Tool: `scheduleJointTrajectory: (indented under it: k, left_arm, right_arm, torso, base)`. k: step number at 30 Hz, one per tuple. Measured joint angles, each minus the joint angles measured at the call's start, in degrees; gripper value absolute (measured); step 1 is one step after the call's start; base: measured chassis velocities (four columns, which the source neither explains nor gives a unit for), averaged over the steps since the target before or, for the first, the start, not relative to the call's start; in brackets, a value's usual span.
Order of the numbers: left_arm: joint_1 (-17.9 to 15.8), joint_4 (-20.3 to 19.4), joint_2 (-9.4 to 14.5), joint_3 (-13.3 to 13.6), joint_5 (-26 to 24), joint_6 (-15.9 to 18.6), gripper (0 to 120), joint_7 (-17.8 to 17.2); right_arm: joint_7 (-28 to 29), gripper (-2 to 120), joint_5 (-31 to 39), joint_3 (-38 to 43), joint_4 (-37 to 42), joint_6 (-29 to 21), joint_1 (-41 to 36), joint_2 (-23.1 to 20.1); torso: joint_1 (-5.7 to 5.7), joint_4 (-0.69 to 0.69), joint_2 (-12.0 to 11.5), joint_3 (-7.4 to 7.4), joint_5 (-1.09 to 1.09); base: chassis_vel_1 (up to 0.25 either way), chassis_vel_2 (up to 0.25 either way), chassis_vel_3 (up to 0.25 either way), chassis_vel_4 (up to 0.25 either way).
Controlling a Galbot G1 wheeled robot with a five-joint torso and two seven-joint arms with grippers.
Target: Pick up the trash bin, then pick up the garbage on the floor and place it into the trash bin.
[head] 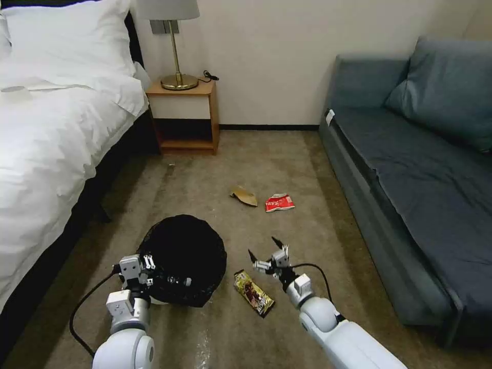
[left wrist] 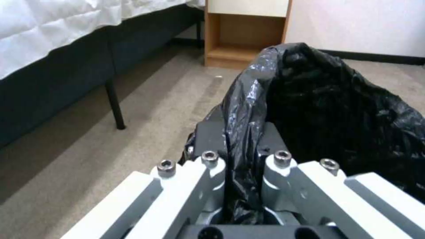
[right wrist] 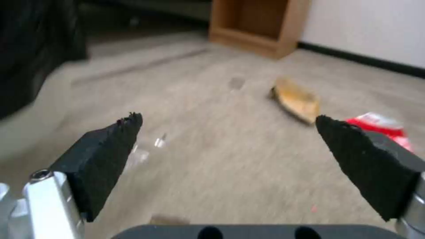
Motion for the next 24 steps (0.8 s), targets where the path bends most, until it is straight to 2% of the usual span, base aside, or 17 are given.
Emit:
scheduleJointTrajectory:
  k: [5,9,18,24]
  left_arm:
    - [-0.53,1.35,-0.43,0.03,0.25,-0.79,5,0.18]
    - [-0.81,1.72,-0.82,0.13,0.43,-1.15,5,0.3]
    - [0.28,0.83,-0.99,-0.27,0.69,-2.0,5,0.46]
    - [1.08,-0.01,-0.92,-0.62,0.57,-2.43,5,0.58]
  right_arm:
    - [-4.27,100,-1.13,-0.71,-4.96,1.69,0.3,0.51]
    - [-6.69,100,-3.33,-0.82,-8.81,3.77,-0.03,2.73]
    - [-8.78,100,-8.0,1.02,-13.86,6.99,-1.01,6.83]
    - [-9.37,100,-8.58,3.09,-15.65,8.03,-1.33,7.42]
  torso:
    - [0.0,0.0,0.0,0.0,-0.01]
    - [0.0,0.0,0.0,0.0,-0.01]
    - [0.0,0.01,0.0,0.0,-0.01]
    - [0.0,0.01,0.0,0.0,-0.01]
  base:
    - [0.0,0.0,0.0,0.0]
    - [0.0,0.0,0.0,0.0]
    - [0.0,0.0,0.0,0.0]
    - [0.0,0.0,0.0,0.0]
